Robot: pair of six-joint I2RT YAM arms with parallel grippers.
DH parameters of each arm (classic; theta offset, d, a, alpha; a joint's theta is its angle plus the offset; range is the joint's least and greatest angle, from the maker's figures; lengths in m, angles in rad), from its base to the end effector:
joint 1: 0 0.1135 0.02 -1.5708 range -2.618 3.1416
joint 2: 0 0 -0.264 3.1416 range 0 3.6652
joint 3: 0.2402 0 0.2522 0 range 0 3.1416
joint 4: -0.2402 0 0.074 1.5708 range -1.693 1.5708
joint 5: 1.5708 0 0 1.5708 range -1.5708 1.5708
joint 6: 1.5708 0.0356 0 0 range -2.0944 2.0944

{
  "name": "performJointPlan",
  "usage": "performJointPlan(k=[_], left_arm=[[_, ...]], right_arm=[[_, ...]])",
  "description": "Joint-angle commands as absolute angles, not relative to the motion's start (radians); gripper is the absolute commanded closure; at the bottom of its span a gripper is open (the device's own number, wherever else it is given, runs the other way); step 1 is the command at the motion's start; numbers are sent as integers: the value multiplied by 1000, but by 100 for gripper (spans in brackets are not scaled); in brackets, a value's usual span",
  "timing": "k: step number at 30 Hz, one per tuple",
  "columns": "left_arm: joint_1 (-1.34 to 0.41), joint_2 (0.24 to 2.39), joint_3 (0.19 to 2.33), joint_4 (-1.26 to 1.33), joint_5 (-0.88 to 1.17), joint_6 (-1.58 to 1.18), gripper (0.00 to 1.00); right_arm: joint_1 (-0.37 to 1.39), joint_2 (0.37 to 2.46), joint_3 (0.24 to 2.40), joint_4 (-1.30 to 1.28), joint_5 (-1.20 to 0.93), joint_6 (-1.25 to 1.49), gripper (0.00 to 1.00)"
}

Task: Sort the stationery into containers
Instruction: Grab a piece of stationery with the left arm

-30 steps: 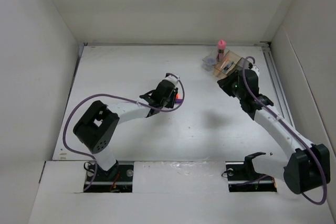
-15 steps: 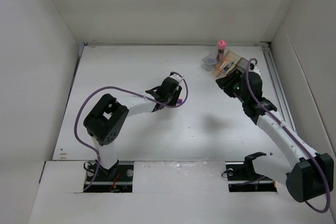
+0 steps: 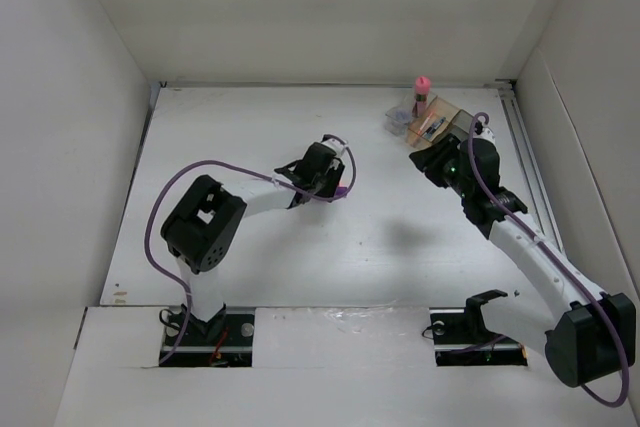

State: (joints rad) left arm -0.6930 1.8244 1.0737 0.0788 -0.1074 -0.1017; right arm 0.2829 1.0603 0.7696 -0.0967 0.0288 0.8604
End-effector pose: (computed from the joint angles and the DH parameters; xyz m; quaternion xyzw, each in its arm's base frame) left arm 0.3039 -0.2474 0.1777 0.2397 0.8672 -0.1233 0.4187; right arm 0.2349 0.0672 0.2897 0.2440 0.7933 0.2917 0.4755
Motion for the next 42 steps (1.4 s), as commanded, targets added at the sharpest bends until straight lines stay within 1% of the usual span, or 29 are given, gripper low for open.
performJointPlan(k=[1,7,11,20,23,24,26,30,35,42], left_arm=[[-690,1839,1104,72,-72,-91,57],[-690,1861,1114,37,8,-135,57],[-690,1852,1065,28,73,-184,57],[-690,1737,957,55,132,-336,57],[-713,1682,939,75,132,-336,51],[-724,1668,939,75,120,-336,44],[-724,1648,939,75,120,-325,38],[-733,1635,930,75,120,-305,33],[-733,1655,917,95,155,-275,33],[-767,1729,940,61,35,-244,33]], right_arm=[[284,1042,773,-49,18,856,57],[284,1032,773,-49,18,856,56],[284,1032,764,-49,18,856,56],[284,1023,764,-49,5,847,54],[284,1014,764,-49,5,847,54],[284,1014,764,-49,5,847,54],[284,1014,764,-49,5,847,53],[284,1014,764,-49,-6,847,53],[284,1014,764,-49,-6,847,53],[284,1014,764,-49,3,847,53]])
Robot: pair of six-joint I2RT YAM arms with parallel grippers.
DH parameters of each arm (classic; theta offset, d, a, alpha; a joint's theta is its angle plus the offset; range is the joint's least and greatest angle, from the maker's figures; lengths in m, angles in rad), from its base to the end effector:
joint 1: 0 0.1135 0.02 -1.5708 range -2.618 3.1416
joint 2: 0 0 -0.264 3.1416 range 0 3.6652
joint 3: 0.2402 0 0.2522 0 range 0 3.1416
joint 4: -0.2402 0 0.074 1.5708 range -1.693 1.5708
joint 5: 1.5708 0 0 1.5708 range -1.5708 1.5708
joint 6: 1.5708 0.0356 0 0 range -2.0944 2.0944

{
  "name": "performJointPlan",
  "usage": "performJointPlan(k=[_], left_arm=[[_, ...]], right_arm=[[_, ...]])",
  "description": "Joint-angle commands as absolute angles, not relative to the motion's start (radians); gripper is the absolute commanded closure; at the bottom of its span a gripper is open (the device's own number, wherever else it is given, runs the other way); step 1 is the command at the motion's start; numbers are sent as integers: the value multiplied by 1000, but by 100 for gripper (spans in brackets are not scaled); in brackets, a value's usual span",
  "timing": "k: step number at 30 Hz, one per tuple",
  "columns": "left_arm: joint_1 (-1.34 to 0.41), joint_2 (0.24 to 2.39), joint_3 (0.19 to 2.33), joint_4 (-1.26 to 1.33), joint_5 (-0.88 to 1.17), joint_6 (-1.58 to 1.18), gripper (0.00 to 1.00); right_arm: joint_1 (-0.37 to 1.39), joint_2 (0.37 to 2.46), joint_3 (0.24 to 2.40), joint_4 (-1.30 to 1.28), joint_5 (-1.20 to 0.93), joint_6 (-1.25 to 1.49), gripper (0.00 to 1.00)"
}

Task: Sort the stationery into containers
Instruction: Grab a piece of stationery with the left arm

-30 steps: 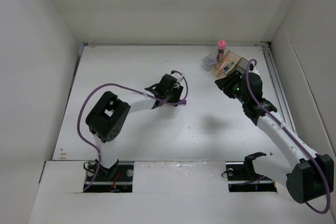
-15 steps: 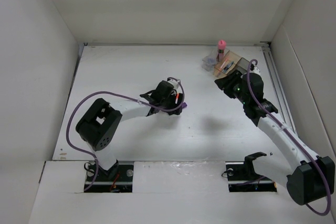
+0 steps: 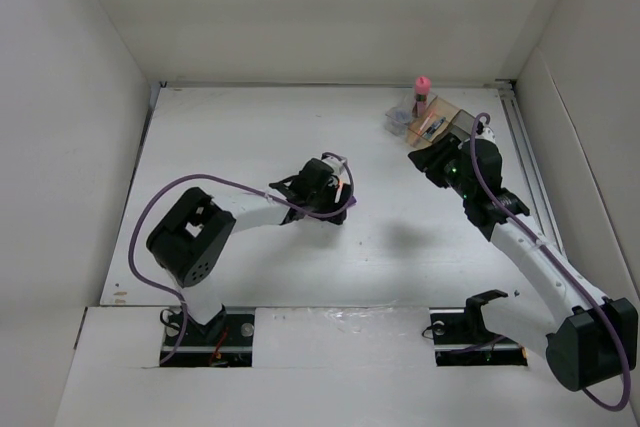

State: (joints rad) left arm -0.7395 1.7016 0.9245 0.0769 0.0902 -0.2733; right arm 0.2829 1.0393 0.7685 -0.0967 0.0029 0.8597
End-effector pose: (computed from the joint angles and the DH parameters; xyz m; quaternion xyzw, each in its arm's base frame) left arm 0.2600 -0.2415 0.1757 0.2277 0.8769 -0.2401 0.3486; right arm 0.2310 0.0671 0.2940 0.2353 0.7901 0.3050 0.4768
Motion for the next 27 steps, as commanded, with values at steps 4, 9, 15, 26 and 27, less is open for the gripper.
performJointPlan(k=[4,9,15,26,27], left_arm=[[-767,1764,951,52,5,-244,39],[-767,1764,951,52,-28,-244,66],[-811,1764,939,43,-110,-244,86],[-842,1567,885,213,27,-308,97],[-842,1551,885,224,72,-322,97]], right_arm=[[284,1014,764,-49,-11,847,52],[284,1005,764,-49,-21,847,48],[224,985,753,-49,-130,882,33],[212,976,683,-49,-282,893,22],[212,976,683,-49,-299,893,21]])
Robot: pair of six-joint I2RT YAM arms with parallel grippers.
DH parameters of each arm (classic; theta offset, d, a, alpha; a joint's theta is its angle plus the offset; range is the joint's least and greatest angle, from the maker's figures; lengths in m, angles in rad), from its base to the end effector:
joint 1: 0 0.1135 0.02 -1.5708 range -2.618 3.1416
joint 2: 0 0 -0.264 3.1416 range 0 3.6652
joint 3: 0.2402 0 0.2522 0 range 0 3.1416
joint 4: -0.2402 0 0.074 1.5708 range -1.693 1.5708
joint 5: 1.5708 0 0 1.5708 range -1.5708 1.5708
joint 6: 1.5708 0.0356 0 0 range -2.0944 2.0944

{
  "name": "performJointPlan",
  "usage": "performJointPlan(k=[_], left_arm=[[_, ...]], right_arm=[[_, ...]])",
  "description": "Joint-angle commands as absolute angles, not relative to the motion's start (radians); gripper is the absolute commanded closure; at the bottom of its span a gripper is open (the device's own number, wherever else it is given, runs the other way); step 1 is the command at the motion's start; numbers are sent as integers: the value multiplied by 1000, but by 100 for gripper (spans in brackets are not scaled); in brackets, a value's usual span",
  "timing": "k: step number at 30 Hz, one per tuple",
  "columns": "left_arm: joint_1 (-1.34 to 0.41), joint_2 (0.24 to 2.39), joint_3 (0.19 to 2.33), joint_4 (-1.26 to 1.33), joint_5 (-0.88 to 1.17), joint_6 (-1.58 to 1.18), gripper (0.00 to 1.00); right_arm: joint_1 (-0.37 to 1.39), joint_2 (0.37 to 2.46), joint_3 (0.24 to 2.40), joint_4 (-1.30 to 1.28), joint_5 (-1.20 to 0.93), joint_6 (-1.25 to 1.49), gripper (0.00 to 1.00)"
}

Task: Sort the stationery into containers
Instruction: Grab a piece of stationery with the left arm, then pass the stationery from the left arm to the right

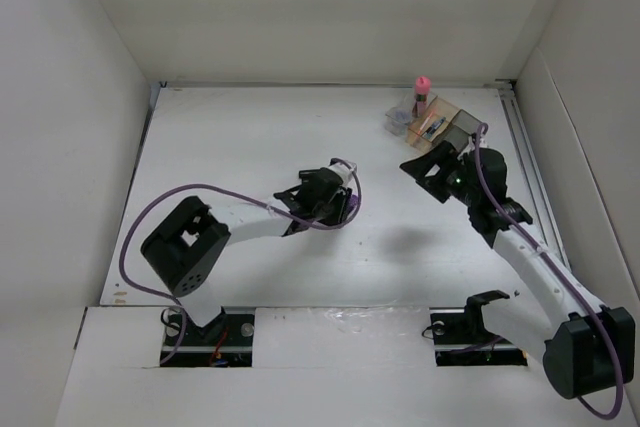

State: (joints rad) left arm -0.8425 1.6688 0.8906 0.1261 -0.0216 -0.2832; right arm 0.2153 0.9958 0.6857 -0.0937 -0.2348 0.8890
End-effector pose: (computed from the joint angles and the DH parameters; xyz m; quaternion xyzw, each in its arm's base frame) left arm 0.2332 -0.2603 0.1805 0.2428 0.8628 -0.2284 0.3801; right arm 0.2209 0.0568 0.2748 0.2130 0.8035 0.3702 0.4146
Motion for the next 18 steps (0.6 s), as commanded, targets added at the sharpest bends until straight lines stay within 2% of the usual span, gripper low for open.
performJointPlan(k=[1,9,15,18], left_arm=[[-833,1539,885,233,93,-339,97],[-811,1444,827,356,284,-382,97],[-802,1422,795,414,350,-400,97],[-802,1413,776,448,371,-400,96]], right_arm=[[212,976,683,-49,-325,882,19],[333,1090,710,-17,-327,862,11],[439,1178,755,-5,-262,873,11],[468,1212,769,5,-239,882,23]])
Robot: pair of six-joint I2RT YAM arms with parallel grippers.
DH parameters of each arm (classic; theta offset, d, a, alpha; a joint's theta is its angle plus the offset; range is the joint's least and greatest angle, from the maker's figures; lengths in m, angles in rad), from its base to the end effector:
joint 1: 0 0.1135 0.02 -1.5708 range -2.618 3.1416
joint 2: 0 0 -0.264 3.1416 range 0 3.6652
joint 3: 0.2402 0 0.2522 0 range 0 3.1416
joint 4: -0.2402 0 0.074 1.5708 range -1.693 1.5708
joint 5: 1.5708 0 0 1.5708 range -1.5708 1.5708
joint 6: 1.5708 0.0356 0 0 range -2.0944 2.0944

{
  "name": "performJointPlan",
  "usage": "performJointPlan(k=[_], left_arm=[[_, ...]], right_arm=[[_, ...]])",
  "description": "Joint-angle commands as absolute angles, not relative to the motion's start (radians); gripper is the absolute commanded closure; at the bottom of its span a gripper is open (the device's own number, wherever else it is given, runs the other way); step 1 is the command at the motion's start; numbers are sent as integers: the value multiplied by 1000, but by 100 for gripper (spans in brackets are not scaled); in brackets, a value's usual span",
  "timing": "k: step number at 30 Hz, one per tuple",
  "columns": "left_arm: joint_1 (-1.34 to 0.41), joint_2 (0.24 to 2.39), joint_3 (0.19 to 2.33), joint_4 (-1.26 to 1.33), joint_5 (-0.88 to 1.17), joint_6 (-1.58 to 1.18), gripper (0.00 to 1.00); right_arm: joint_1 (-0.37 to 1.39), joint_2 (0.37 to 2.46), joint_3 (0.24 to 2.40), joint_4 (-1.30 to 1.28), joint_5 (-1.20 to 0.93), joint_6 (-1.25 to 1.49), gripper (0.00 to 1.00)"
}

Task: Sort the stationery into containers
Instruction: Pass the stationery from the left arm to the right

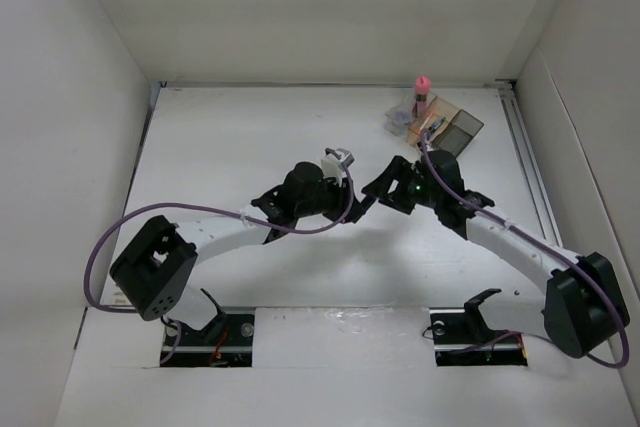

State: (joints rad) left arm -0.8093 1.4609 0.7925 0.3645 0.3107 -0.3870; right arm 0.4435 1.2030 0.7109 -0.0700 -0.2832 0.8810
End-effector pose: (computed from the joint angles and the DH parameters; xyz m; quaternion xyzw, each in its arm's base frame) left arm 0.2153 -0.2416 0.2389 0.2564 0.7594 -0.4324 0.4130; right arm 0.2313 0.1209 0.2393 0.1215 0.8609 0.3916 0.3013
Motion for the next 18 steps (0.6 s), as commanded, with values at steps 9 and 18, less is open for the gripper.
performJointPlan(k=[9,18], left_arm=[[-802,1347,752,488,324,-414,70],[-802,1276,712,489,244,-393,29]], right_arm=[[499,1258,779,32,-212,933,83],[401,1278,880,-24,-94,923,92]])
